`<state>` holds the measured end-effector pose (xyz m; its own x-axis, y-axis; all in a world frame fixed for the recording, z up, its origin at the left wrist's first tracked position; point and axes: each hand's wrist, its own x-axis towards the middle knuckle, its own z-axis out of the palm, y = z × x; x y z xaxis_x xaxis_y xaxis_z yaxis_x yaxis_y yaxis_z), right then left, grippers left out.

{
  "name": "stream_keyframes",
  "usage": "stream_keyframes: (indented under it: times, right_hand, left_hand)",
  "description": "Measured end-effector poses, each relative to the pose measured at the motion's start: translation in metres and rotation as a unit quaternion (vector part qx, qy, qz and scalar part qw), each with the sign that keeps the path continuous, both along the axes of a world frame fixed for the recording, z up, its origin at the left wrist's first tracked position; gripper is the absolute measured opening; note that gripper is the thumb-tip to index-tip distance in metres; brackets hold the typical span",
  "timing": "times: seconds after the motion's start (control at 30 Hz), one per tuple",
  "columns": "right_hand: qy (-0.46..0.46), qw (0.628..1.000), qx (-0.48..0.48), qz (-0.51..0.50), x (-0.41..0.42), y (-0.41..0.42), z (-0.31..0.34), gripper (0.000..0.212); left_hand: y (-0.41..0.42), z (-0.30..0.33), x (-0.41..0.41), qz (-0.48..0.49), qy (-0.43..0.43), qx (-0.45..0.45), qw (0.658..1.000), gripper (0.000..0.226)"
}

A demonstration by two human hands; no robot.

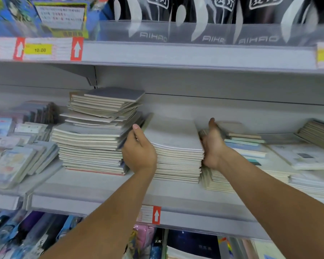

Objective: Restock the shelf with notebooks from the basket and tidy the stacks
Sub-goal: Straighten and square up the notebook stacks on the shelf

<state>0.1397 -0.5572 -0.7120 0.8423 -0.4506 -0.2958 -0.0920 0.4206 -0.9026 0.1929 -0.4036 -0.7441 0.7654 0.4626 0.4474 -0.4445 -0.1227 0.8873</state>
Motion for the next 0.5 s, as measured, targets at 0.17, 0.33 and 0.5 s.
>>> stream_keyframes:
  times: [0.17, 0.33, 0.5]
  right_hand:
    - [-0.02, 0.999, 0.017, -0.035, 0.015, -0.004, -0.011, 0.092]
    - [-0.029, 0.998, 0.04, -0.024, 0.006, 0.0, -0.008, 0.096]
    - [0.029, 0.991, 0.04, -0.121, 0.0, 0.006, -0.004, 0.079]
  left_hand:
    - [-0.002, -0.009, 0.007, 0.064, -0.027, 0.032, 0.997, 0.051]
    - [-0.001, -0.005, 0.001, 0.046, -0.029, 0.028, 0.998, 0.054]
    - [0.011, 0.005, -0.016, -0.061, 0.19, -0.013, 0.98, 0.071]
